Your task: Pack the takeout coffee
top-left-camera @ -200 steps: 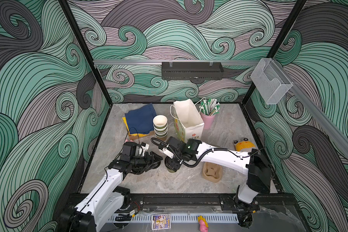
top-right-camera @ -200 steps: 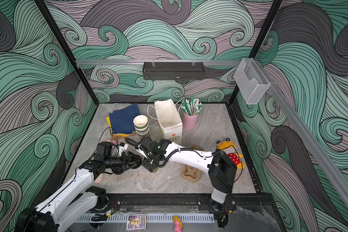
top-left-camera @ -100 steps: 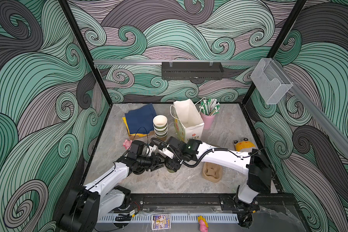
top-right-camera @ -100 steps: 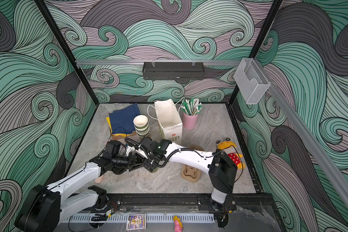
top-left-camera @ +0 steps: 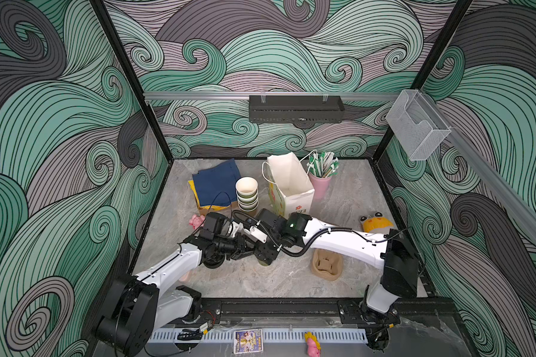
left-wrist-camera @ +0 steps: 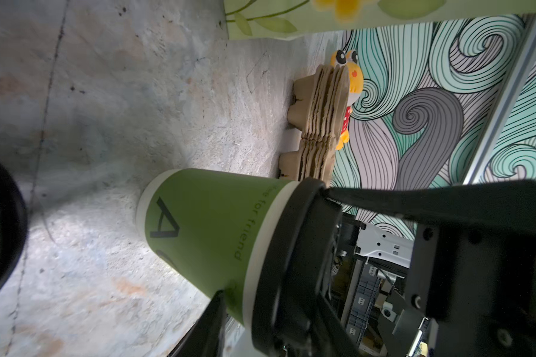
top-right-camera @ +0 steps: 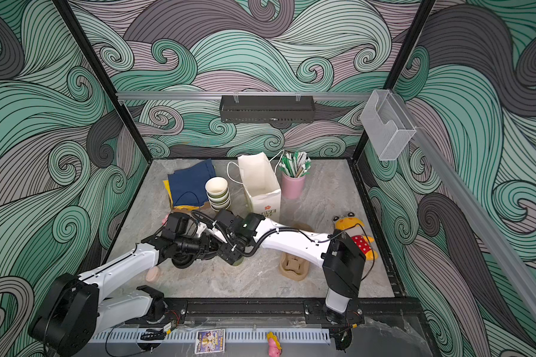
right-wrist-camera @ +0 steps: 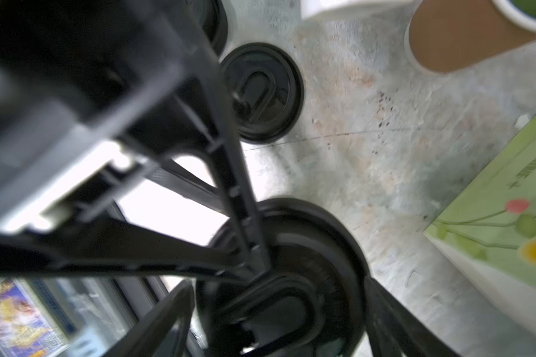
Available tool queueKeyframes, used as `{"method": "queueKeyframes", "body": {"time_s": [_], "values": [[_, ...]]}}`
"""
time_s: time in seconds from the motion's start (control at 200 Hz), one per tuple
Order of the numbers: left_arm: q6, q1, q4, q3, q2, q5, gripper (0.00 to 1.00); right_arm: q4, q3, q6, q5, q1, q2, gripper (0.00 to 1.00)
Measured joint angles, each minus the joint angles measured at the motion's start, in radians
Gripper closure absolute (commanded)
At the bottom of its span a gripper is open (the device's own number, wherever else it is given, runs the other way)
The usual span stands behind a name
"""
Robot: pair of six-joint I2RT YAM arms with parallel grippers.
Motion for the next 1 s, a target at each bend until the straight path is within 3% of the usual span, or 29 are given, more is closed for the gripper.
{"method": "queueKeyframes", "body": {"time_s": [0.17,0.37,0.475,0.655,0.811,1.001], "values": [[0.010,-0.006,-0.002,0.007,0.009,0.000,0.60,-0.022,0.000,0.000,-0.010,0.002,-0.014,0.08],[0.014,-0.007,-0.002,0.007,0.009,0.000,0.58,-0.023,-0.017,0.082,-0.021,0.007,-0.158,0.14],[0.016,-0.007,-0.002,0.007,0.009,0.000,0.58,-0.003,-0.096,0.209,-0.008,0.008,-0.305,0.22],[0.016,-0.008,-0.002,0.007,0.009,0.000,0.57,0.091,-0.370,0.554,-0.004,0.000,-0.550,0.41],[0.016,-0.008,-0.002,0.007,0.008,0.001,0.58,0.205,-0.565,0.756,-0.064,-0.049,-0.599,0.50],[0.016,-0.008,-0.002,0.007,0.008,0.005,0.59,0.410,-0.693,0.882,-0.166,-0.134,-0.608,0.49]]}}
